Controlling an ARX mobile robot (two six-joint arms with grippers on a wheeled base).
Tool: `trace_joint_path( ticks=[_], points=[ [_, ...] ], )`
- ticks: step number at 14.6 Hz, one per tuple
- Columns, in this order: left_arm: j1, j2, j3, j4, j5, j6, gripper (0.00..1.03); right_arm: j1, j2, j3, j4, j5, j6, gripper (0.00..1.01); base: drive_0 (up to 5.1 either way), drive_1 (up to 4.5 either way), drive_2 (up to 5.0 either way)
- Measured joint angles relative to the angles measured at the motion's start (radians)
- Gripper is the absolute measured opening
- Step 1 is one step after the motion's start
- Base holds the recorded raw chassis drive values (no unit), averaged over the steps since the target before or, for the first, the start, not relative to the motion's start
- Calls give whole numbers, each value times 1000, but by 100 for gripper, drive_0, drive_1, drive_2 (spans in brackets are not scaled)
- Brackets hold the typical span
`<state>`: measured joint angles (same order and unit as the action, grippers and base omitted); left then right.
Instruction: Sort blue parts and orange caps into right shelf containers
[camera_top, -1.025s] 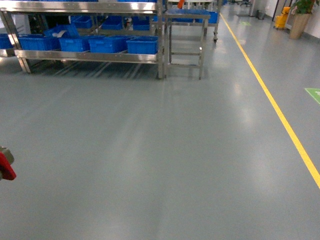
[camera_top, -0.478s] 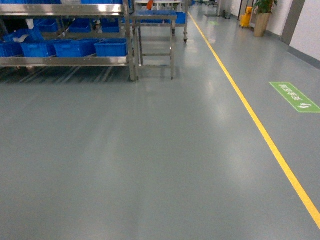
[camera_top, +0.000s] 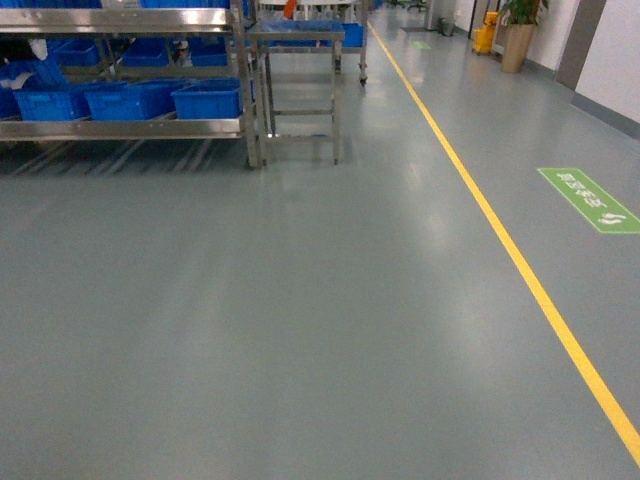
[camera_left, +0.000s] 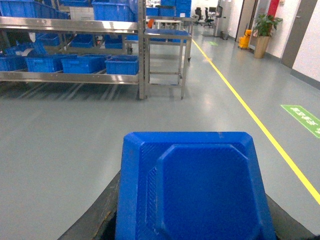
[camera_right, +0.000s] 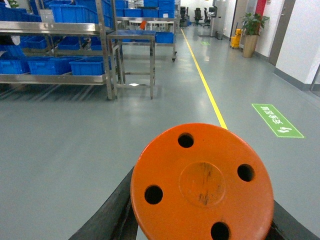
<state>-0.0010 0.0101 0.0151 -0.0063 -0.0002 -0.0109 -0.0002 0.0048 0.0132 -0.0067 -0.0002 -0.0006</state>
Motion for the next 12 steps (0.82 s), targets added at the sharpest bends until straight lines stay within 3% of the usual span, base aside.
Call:
trace_joint_path(
  ticks=[12],
  points=[
    [0, 0, 0, 0, -1, 0, 44, 0, 0, 0, 2, 0, 0, 45, -1, 402, -404]
  ],
)
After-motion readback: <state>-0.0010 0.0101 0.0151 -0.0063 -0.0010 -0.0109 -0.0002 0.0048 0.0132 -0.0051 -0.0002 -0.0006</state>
